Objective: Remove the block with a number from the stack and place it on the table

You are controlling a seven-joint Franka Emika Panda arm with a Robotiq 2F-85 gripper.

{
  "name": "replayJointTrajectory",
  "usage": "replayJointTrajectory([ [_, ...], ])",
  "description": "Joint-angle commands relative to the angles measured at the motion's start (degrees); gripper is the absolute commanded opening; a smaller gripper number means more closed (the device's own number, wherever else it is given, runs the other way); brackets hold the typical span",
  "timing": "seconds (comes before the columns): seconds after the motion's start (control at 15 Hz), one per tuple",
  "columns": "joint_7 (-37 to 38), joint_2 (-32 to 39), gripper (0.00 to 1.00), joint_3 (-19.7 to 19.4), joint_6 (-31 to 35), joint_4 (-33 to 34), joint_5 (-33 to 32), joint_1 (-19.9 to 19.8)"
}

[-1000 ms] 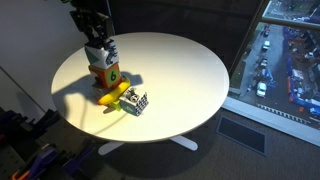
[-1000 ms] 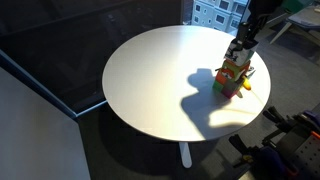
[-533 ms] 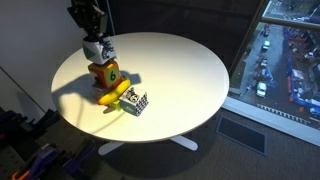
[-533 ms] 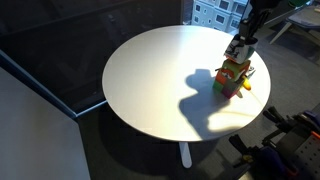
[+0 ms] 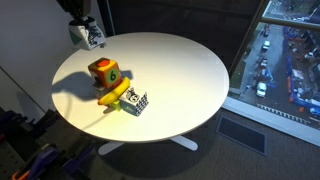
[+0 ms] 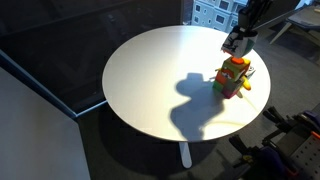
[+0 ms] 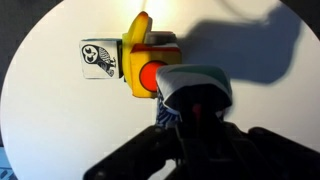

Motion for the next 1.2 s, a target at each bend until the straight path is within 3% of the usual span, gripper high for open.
replayJointTrajectory([
  [0.0,1.62,-1.3,0.08,1.27,-1.22,-0.19,0.75,1.14],
  [1.07,1.24,1.54,0.06,3.54,4.48,-6.44,0.12,3.13],
  [1.13,1.25,1.75,0.18,3.55,4.74,-6.67,0.12,3.13],
])
